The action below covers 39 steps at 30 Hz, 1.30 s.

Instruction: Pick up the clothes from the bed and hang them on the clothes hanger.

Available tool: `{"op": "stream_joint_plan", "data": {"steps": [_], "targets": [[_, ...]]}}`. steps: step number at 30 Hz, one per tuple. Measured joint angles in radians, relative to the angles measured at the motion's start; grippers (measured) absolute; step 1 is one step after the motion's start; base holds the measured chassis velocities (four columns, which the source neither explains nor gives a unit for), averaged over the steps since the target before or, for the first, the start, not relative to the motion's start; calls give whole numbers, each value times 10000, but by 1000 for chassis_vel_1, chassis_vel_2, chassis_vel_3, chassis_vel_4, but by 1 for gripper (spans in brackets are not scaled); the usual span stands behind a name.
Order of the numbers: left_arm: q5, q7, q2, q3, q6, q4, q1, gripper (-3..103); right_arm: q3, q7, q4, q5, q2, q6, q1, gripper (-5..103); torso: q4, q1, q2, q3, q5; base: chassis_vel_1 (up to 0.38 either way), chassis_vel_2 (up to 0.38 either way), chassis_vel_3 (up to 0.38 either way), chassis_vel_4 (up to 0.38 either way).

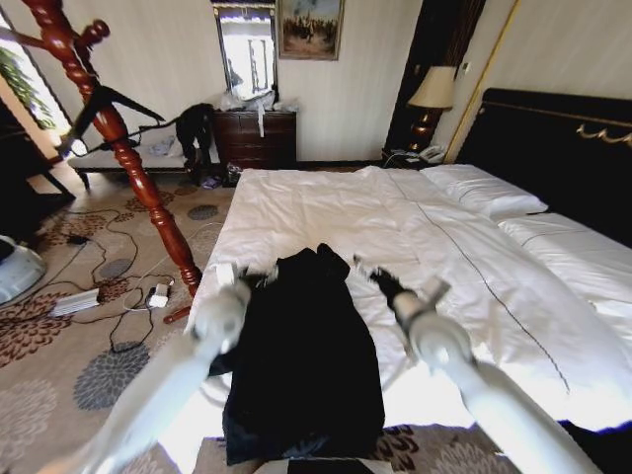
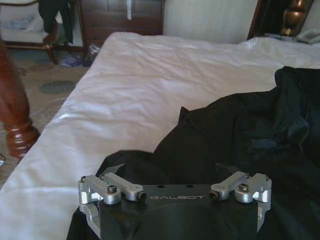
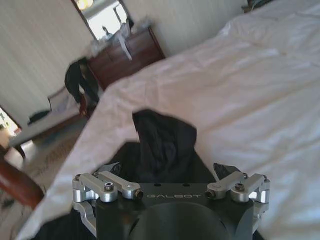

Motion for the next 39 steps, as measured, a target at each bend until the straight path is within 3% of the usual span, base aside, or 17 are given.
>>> {"op": "stream_joint_plan", "data": {"steps": [2, 3, 5, 7, 9, 13, 16, 19, 22, 26, 32, 39], "targets": [[1209, 500, -310, -362, -876, -451, 1078, 100, -443, -16, 17, -605, 81, -52, -477, 100, -11, 0, -1, 1, 1, 0, 0, 0, 0], [1209, 500, -310, -362, -876, -451, 1078, 100, -443, -16, 17, -605, 81, -52, -477, 100, -11, 0, -1, 1, 1, 0, 0, 0, 0], [2888, 1409, -747, -948, -1720, -904, 1827, 100, -1151, -29, -119, -1119, 232, -149, -606, 100, -10, 1, -1, 1, 6, 0, 0, 0, 0], [3792, 2019, -1124, -1512, -2106, -1334, 2079, 100, -1857, -58, -412, -1578, 338, -233, -433, 100, -9, 1, -1, 2, 2, 0, 0, 0, 0], [3997, 2197, -1386, -1849, -2159, -1680, 2090, 100, -2370, -106, -655, -1835, 401, -277, -184, 100, -6, 2, -1, 2, 3, 0, 0, 0, 0], [3044, 1947, -2303, -2692, -1534, -2575, 1619, 100, -4217, -19, -1428, -1914, 702, -410, 959, 100, -9, 7, -2, 4, 6, 0, 0, 0, 0], [2891, 1735, -2616, -2785, -1308, -2596, 1548, 100, -5149, 360, -1475, -1662, 838, -640, 1504, 100, -9, 7, -3, 5, 3, 0, 0, 0, 0], [3467, 1553, -2882, -2654, -977, -2343, 1731, 100, -5976, 1009, -1535, -1533, 1016, -1025, 1998, 100, -10, 6, -2, 4, 3, 0, 0, 0, 0], [4746, 1327, -3233, -2165, -566, -1816, 2405, 100, -6755, 1976, -1837, -1429, 1293, -1779, 2553, 100, -5, 7, -4, 5, 0, 0, 0, 0, 0], [5382, 1328, -3238, -1681, -401, -1451, 2929, 100, -6841, 2797, -1843, -800, 1483, -2353, 2705, 100, -7, 6, -3, 4, 2, 0, 0, 0, 0], [5395, 1088, -3149, -1191, -145, -821, 3029, 100, -6735, 3313, -1656, -766, 1415, -2777, 2453, 103, -9, 6, -3, 4, 4, 0, 0, 0, 0], [4943, 972, -3278, -320, 71, -336, 3007, 100, -6317, 3435, -1129, -791, 1037, -2920, 1818, 81, -10, 5, -3, 4, 3, 0, 0, 0, 0]]}}
